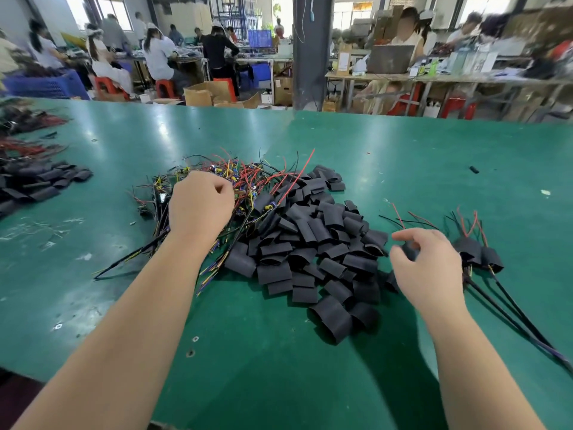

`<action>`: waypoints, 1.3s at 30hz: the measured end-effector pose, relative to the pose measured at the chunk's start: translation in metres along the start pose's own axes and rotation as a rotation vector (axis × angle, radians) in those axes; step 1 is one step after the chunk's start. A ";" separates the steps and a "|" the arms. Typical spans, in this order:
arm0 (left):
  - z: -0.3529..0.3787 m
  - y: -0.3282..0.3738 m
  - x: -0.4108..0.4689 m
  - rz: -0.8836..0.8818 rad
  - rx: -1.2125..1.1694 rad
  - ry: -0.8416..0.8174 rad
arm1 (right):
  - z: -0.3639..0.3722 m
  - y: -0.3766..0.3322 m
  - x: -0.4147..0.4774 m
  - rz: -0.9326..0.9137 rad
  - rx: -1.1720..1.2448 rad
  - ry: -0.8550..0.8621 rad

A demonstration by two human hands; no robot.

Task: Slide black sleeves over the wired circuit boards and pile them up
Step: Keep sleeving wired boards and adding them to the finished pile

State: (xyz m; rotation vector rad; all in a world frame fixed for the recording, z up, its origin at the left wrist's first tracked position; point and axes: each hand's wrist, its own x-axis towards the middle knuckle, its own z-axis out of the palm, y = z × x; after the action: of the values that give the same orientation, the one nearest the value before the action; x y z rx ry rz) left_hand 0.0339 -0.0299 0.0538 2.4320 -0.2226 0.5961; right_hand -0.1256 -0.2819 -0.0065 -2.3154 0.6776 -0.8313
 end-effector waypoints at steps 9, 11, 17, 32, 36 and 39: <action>-0.004 -0.002 -0.008 -0.068 -0.141 -0.019 | 0.008 -0.008 -0.007 -0.019 0.103 -0.080; 0.000 -0.009 -0.003 -0.104 -0.123 -0.047 | 0.009 -0.008 -0.008 -0.018 0.124 -0.092; 0.015 -0.034 0.018 -0.160 0.394 0.004 | 0.014 -0.008 -0.010 -0.047 0.136 -0.141; -0.020 -0.034 0.045 -0.311 -0.053 -0.157 | 0.012 -0.012 -0.013 -0.042 0.154 -0.193; -0.031 -0.009 0.032 -0.278 -0.667 -0.342 | 0.010 -0.015 -0.015 -0.036 0.187 -0.192; -0.039 -0.001 0.015 -0.069 -0.603 -0.558 | 0.009 -0.018 -0.015 0.021 0.255 -0.222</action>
State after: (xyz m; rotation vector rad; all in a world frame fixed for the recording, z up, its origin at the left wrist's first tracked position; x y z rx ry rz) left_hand 0.0328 -0.0054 0.0877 1.9438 -0.4670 -0.1858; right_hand -0.1248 -0.2568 -0.0063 -2.1248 0.4688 -0.6007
